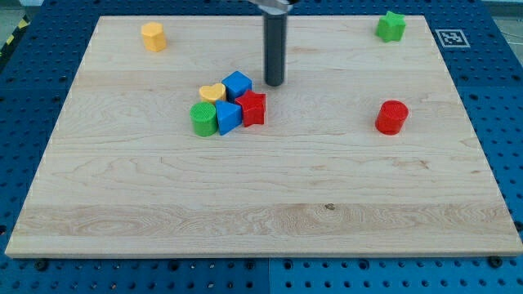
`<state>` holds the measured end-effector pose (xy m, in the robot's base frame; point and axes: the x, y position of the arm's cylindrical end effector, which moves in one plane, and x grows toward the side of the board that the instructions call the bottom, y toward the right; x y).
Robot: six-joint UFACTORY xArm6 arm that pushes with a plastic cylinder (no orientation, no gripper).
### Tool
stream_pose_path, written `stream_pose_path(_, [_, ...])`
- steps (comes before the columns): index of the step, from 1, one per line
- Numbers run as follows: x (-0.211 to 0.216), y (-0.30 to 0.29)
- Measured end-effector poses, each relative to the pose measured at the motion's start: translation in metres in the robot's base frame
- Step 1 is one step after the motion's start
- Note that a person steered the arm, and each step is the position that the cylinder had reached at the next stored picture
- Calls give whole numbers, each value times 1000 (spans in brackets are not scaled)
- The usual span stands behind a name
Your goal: Slide red circle on top of blue cube
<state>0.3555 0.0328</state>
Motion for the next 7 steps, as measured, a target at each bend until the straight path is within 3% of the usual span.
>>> stream_pose_path(2, [0, 87])
stream_pose_path(4, [27, 157])
stream_pose_path(6, [93, 171])
stream_pose_path(7, [100, 167])
